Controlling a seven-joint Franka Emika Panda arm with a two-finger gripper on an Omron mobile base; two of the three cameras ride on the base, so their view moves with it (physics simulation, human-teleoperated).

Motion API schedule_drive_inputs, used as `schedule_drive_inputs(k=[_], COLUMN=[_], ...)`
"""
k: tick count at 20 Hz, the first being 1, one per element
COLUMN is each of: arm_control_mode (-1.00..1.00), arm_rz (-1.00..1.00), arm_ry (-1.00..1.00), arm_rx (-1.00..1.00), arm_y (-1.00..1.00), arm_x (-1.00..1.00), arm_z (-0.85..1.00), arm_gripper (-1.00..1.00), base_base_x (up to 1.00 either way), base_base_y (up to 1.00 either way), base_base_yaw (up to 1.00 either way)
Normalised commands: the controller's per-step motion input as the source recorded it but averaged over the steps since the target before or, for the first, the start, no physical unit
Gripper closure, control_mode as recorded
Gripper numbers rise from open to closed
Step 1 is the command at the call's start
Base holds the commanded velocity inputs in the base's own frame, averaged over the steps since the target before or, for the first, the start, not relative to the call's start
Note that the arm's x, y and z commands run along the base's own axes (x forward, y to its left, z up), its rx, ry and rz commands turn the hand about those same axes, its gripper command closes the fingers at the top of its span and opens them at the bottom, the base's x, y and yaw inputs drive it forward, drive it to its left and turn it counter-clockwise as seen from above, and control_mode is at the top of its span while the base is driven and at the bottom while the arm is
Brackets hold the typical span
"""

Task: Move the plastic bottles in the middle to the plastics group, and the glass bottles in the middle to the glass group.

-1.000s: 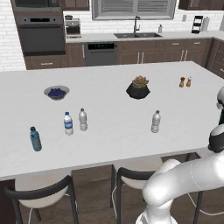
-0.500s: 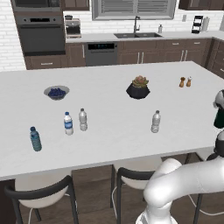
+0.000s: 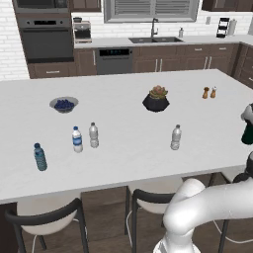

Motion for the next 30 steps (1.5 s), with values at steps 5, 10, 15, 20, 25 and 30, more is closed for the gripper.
schedule_drive_inputs(k=[5, 10, 15, 20, 25, 30], arm_control_mode=[-1.0, -1.0, -1.0, -1.0, -1.0, -1.0], arm_rz=[-0.13, -0.13, -0.1, -0.04, -0.03, -0.04], arm_ry=[0.0, 0.0, 0.0, 0.0, 0.0, 0.0], arm_rx=[0.0, 0.0, 0.0, 0.0, 0.0, 0.0], arm_y=[-0.23, -0.25, -0.06, 0.0, 0.0, 0.0], arm_x=[0.0, 0.0, 0.0, 0.0, 0.0, 0.0], arm_z=[0.0, 0.0, -0.12, -0.49, -0.43, -0.21], arm_gripper=[1.0, 1.0, 1.0, 1.0, 1.0, 1.0], base_base_x=[0.0, 0.0, 0.0, 0.0, 0.0, 0.0], base_base_y=[0.0, 0.0, 0.0, 0.0, 0.0, 0.0], base_base_yaw=[0.0, 0.0, 0.0, 0.0, 0.0, 0.0])
